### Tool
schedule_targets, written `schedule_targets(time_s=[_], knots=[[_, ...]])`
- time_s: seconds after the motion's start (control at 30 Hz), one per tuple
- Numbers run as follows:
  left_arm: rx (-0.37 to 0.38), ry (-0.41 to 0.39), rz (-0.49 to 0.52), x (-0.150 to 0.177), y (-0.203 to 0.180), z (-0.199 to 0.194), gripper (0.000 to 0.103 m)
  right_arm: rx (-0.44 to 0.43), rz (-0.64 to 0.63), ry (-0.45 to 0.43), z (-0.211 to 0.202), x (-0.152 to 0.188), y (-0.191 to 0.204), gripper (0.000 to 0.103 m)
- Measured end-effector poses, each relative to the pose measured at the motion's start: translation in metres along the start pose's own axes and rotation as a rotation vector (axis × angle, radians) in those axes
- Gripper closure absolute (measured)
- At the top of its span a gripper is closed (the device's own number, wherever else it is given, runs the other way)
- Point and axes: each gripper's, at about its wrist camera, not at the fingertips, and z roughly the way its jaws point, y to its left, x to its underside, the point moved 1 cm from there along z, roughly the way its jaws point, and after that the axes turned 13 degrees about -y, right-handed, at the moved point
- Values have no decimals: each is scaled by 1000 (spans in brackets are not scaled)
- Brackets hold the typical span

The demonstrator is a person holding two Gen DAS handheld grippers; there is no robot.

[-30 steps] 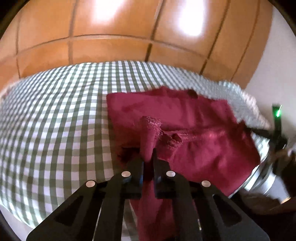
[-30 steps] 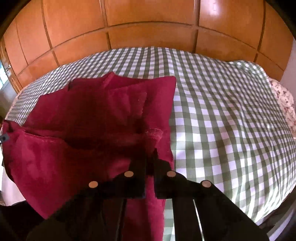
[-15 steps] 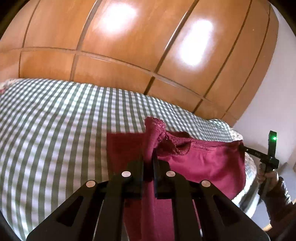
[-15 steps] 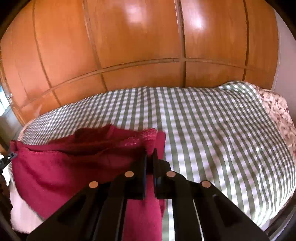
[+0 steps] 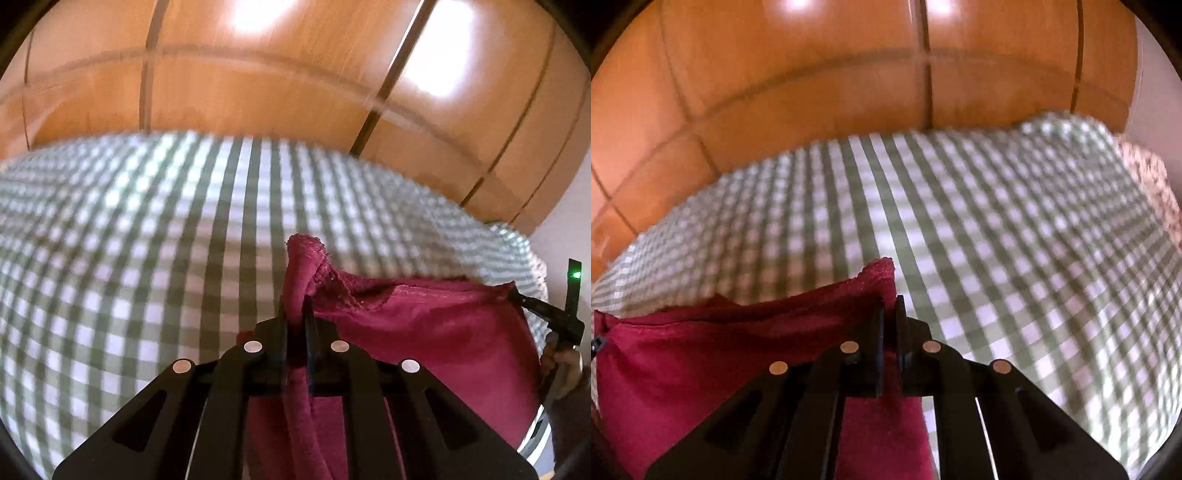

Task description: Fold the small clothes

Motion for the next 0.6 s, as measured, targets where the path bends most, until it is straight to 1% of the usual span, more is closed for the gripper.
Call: schedule_targets(time_s=[0.03, 0.07, 0.1, 0.13, 0.17, 0.2, 0.23, 0.3, 0.33, 0.4, 0.47, 0.53, 0.6], knots=[[-26, 27, -11, 4, 4, 6, 94, -4, 3, 17, 5, 3, -1, 98], [-43, 40, -25, 6, 6, 8, 87, -3, 5, 12, 4, 4, -1, 94], [-48, 32, -41, 7, 10, 6, 83, -9, 7, -8, -2, 3, -3, 87], [-47, 12, -56, 5, 12, 1, 80, -11, 8, -23, -8, 0, -4, 83], [-65, -7, -64, 3, 14, -5, 70, -11, 8, -40, -14, -2, -5, 75], [-94, -32, -71, 1, 16, -13, 65, -12, 5, -74, -25, -5, -6, 71], [-113, -64, -84, -1, 17, -23, 65, -13, 0, -96, -32, -8, -5, 70], [-90, -110, -101, -3, 15, -41, 65, -40, -12, -135, -47, -14, 2, 70], [-79, -133, -90, -3, 10, -50, 65, -90, -19, -138, -54, -15, 11, 70], [-53, -171, -30, 0, -9, -65, 65, -182, -53, -121, -60, -14, 33, 70], [-12, -170, 27, 3, -29, -65, 65, -282, -112, -91, -60, -8, 66, 70], [2, -142, 98, 11, -50, -58, 65, -367, -170, -31, -51, 1, 100, 71], [10, -112, 138, 22, -62, -50, 65, -386, -243, 16, -35, 13, 132, 69]])
